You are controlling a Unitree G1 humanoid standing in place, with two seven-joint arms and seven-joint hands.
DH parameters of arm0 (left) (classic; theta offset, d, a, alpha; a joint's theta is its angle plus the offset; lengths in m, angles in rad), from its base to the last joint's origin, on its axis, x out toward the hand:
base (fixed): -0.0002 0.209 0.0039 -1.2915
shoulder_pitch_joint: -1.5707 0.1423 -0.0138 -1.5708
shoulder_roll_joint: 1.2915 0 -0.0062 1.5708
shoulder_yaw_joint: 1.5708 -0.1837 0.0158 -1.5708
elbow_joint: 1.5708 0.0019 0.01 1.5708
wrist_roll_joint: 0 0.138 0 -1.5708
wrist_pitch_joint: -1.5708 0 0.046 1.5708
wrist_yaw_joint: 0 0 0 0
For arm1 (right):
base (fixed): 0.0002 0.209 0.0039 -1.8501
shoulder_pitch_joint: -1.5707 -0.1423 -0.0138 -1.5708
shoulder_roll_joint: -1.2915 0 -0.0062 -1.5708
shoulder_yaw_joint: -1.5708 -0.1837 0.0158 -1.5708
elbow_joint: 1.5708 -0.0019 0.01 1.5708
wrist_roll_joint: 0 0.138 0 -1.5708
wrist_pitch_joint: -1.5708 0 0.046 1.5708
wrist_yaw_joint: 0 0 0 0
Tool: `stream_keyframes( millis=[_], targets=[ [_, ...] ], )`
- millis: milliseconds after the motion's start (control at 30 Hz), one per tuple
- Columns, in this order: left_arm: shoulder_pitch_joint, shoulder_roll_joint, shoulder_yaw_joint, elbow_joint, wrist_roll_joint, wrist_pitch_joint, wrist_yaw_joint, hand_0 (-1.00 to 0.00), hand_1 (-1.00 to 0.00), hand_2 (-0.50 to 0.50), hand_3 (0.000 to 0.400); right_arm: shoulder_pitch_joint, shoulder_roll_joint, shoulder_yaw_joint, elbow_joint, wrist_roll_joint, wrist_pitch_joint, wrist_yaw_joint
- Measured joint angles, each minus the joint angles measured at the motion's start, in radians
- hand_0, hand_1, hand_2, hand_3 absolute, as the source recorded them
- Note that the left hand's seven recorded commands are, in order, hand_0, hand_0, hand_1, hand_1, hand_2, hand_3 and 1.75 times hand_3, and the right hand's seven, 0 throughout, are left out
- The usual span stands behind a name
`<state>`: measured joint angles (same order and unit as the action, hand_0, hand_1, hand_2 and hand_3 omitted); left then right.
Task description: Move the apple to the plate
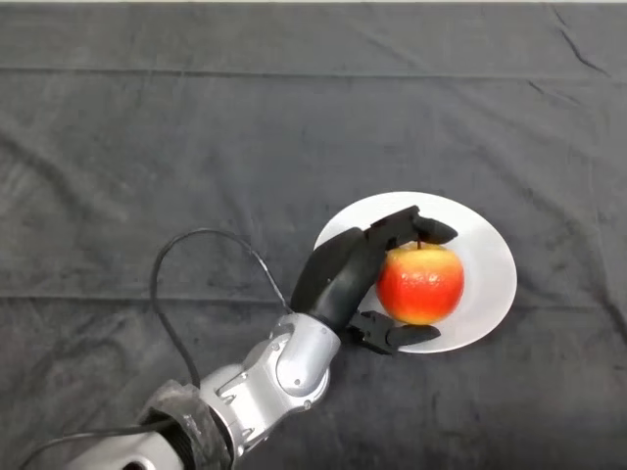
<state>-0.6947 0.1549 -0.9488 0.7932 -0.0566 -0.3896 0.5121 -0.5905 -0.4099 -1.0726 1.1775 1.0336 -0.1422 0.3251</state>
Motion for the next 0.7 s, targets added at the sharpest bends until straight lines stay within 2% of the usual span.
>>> stream_keyframes(
  millis=[67, 100, 133, 167, 200, 233, 533, 700],
  targets=[
    [-0.004, 0.000, -0.018, 0.000, -0.004, -0.002, 0.001, -1.00, -1.00, 0.00, 0.400, 0.000, 0.000, 0.0000, 0.000, 0.0000, 0.000, 0.0000],
    [-0.004, 0.000, -0.027, 0.001, -0.004, -0.003, 0.001, -1.00, -0.96, -0.02, 0.400, 0.000, 0.000, 0.0000, 0.000, 0.0000, 0.000, 0.0000],
    [-0.004, -0.001, -0.028, 0.001, -0.006, -0.004, 0.001, -1.00, -0.86, -0.07, 0.400, 0.000, 0.000, 0.0000, 0.000, 0.0000, 0.000, 0.0000],
    [-0.004, -0.001, -0.028, 0.001, -0.007, -0.005, 0.001, -0.40, -0.12, -0.14, 0.158, 0.000, 0.000, 0.0000, 0.000, 0.0000, 0.000, 0.0000],
    [-0.004, -0.001, -0.028, 0.001, -0.011, -0.005, 0.002, -0.19, 0.00, -0.09, 0.075, 0.000, 0.000, 0.0000, 0.000, 0.0000, 0.000, 0.0000],
    [-0.004, -0.001, -0.028, 0.003, -0.013, -0.005, 0.003, 0.00, 0.00, 0.00, 0.000, 0.000, 0.000, 0.0000, 0.000, 0.0000, 0.000, 0.0000],
    [-0.017, 0.002, -0.028, 0.001, -0.022, -0.001, 0.033, 0.00, 0.00, 0.00, 0.000, 0.000, 0.000, 0.0000, 0.000, 0.0000, 0.000, 0.0000],
    [-0.019, 0.034, -0.028, -0.069, -0.017, 0.040, 0.050, 0.00, 0.00, 0.00, 0.000, 0.000, 0.000, -0.0001, 0.000, 0.0000, 0.000, 0.0001]
  ],
)
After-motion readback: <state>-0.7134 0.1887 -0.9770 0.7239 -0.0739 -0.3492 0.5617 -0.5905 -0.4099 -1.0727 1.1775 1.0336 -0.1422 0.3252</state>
